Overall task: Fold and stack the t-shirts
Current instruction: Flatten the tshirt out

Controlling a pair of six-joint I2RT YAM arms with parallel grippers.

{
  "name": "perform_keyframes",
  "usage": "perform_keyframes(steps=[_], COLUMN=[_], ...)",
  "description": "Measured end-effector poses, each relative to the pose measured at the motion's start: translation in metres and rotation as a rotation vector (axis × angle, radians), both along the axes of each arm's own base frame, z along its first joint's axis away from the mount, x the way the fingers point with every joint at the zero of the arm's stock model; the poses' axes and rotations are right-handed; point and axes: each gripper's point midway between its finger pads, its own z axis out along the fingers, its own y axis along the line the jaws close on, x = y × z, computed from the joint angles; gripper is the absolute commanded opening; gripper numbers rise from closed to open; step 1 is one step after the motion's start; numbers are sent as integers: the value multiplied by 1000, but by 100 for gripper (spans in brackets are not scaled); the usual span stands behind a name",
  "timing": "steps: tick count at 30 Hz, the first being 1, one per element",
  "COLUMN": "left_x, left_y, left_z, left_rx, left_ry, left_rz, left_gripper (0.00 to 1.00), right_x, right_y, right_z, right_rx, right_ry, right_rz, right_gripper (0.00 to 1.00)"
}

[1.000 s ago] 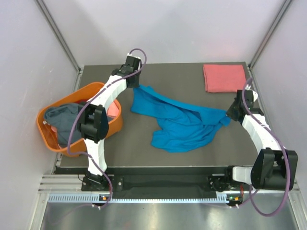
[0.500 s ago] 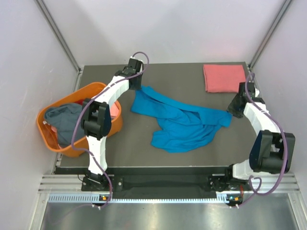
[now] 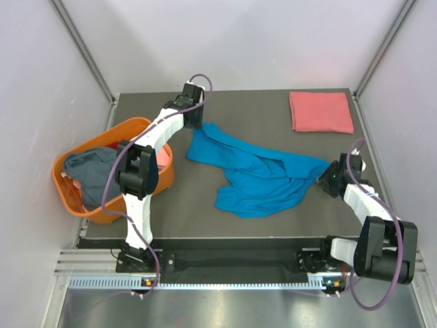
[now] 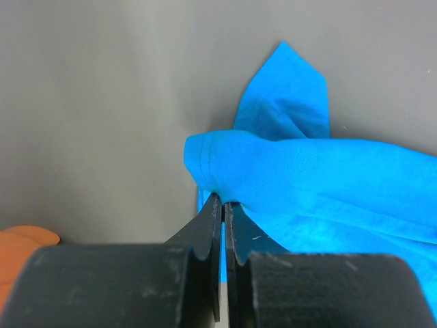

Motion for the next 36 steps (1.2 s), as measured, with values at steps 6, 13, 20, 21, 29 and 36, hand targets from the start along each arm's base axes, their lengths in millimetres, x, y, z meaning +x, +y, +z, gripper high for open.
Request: perform_keyframes(steps=[6,13,20,21,29,36], left_x=[0,0,-4,-6,-6,-7], left_y=[0,0,-2,-2,-4,-5], left_z=[0,0,-7,-8,-9,-9], left_rx=[-2,-1,-11,-13,-21,-23], left_ry=[1,1,20,26,29,31], left_rz=[1,2,-6,-8,-16,-18], left_gripper=[0,0,0,0,0,0], right_x=[6,21,23,23,24,25], right_y=[5,3,-7,-8,-15,-13], right_z=[-14,-12,-8,-7,-1,2], right_rx=[26,34,9,5,-16,-13], right_ry=[-59,-120,-141,-143,-165,-178], right_rz=[13,20,14,13,10,25], right_gripper=[44,40,40,40,37,34])
